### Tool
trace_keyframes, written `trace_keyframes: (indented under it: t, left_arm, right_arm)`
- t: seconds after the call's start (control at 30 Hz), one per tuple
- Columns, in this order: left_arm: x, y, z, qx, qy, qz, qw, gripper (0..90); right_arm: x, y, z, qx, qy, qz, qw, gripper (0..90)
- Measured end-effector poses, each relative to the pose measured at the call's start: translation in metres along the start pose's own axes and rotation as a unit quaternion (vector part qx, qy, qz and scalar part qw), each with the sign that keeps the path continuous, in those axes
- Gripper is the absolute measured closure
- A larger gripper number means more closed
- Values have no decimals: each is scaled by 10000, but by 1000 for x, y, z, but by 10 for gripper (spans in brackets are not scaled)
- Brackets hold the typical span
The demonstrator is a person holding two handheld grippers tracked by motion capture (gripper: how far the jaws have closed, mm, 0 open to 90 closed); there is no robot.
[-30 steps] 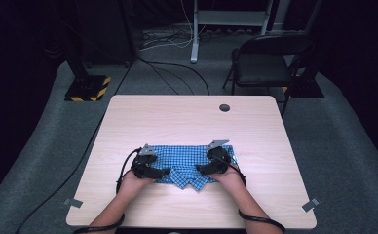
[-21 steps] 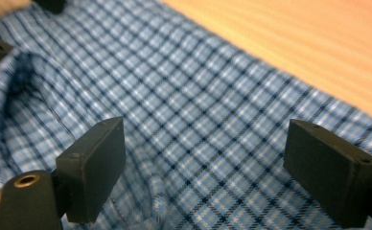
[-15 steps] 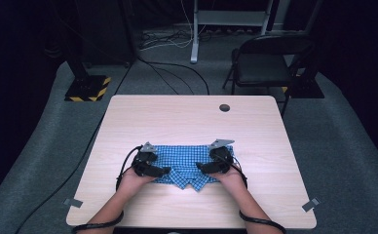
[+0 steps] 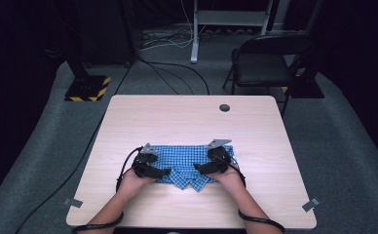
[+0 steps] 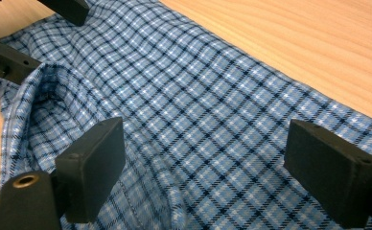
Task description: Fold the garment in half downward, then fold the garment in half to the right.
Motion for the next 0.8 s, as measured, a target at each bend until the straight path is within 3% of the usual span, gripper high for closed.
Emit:
trace_keyframes:
  t: [0.27, 0.53, 0.8]
  left_arm:
    - [1, -2, -1, 70, 49, -9, 10000, 119]
    - [-1, 4, 5, -57, -7, 28, 10000, 128]
    - [-8, 10, 11, -6, 13, 51, 10000, 132]
  right_arm:
    - [-1, -1, 0, -28, 14, 11, 10000, 131]
    - [-3, 1, 0, -53, 45, 37, 10000, 127]
    - [-6, -2, 0, -123, 20, 131, 9998, 124]
Point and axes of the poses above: each handheld gripper's, and its own axes: z roughly backward along the jaws, y roughly out of its top, x roughly to its right, the point moved 3 cm from there along -z, roughly forward along the jaws, and after that the axes turned 7 degrees about y, right-handed, at the moved point
